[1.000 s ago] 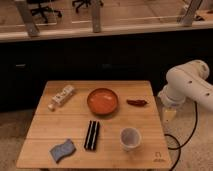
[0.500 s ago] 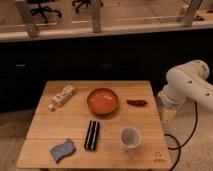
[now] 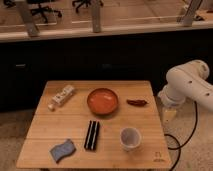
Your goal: Move the arm in a circular motion
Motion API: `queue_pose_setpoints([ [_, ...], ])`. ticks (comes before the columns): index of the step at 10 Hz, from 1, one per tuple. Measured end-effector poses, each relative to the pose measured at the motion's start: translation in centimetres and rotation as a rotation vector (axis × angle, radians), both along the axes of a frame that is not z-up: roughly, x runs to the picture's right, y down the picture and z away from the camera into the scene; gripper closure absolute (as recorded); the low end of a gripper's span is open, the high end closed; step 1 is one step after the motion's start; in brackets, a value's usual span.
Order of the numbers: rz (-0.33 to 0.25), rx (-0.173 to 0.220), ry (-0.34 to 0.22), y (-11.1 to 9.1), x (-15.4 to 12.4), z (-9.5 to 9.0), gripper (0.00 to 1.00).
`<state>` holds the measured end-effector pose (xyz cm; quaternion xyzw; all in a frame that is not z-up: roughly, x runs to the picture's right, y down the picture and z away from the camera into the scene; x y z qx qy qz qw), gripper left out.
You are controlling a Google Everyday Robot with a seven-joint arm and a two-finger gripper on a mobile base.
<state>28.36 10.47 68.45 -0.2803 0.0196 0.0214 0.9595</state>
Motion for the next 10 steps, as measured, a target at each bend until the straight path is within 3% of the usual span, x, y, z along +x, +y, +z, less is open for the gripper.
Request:
queue_pose_setpoints([
  [6,-0.014,0.002,0.001,-0.3,-0.4,0.4,0.2],
  [10,-0.066,0.005,-0.022,-2.5,-5.7,2.7,0.2],
])
